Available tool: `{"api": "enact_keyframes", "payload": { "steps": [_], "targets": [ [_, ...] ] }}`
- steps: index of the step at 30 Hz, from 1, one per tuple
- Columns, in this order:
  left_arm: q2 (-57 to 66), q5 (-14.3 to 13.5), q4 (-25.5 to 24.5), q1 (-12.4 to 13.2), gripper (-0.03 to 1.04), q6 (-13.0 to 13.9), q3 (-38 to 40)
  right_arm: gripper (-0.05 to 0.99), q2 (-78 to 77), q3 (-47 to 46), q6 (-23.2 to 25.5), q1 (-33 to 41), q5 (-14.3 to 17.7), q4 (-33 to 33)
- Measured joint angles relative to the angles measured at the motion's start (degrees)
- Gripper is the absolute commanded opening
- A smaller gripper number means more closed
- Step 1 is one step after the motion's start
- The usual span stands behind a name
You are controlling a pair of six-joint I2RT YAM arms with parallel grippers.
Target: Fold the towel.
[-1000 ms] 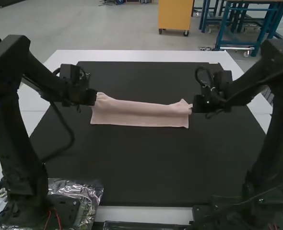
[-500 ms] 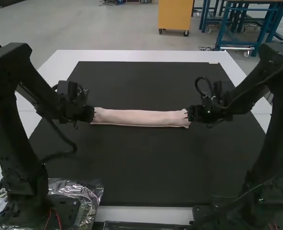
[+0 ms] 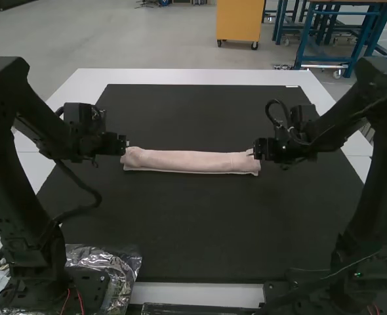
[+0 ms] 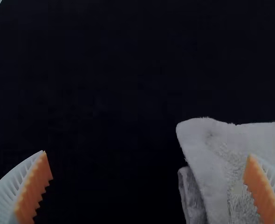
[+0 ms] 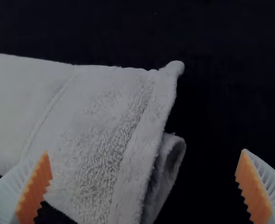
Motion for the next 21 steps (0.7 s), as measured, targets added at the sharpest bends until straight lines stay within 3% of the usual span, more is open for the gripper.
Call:
{"api": "enact_keyframes", "payload": {
  "steps": [15,16,17,18,19,21],
  "targets": [
    [-2.8,0.0,-1.5,0.0,0.97,0.2,1.0,0.87,4.3,0.0,0.0,3.6,1.5,1.8],
    [-3.1,0.0,-1.6,0.0,0.97,0.3,1.0,0.77,4.4,0.0,0.0,3.6,1.6,2.0],
    [-3.4,0.0,-1.7,0.0,0.97,0.3,1.0,0.54,4.5,0.0,-0.2,3.7,1.8,2.0],
    [-3.6,0.0,-1.9,0.0,0.97,0.3,1.0,0.21,4.8,0.0,-0.2,3.7,1.9,2.3],
    [-3.7,0.0,-1.9,0.0,0.97,0.4,1.0,-0.04,5.3,0.0,-0.6,3.8,2.1,2.6],
    [-3.9,0.0,-2.0,0.0,0.97,0.5,1.0,-0.03,5.9,0.0,-1.5,3.7,3.3,3.1]
  ]
}}
